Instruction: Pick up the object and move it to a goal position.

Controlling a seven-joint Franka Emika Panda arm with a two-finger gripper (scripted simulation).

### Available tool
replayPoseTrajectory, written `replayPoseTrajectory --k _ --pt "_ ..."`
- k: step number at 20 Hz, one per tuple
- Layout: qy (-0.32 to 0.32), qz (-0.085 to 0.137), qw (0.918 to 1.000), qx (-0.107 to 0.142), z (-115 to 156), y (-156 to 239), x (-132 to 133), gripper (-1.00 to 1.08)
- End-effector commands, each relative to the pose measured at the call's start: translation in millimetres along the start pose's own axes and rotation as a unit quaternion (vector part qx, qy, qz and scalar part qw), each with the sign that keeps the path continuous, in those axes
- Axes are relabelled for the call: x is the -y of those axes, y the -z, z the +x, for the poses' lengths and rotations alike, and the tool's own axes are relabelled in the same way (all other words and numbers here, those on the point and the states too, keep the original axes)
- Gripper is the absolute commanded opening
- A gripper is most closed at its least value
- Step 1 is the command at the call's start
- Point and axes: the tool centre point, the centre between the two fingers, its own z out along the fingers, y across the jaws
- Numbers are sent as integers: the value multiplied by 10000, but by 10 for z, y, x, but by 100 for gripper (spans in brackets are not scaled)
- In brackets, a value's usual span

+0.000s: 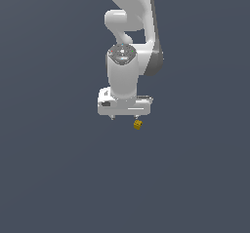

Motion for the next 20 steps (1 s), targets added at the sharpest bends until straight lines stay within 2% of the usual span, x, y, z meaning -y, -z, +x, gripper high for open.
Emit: replayPoseTrajectory --k 1,10,20 --pt "0 0 10000 0 0 0 0 100" --pt "-283 -122 9995 75 -18 -59 -373 100" --pt "-433 -113 9990 59 -43 -130 -264 100"
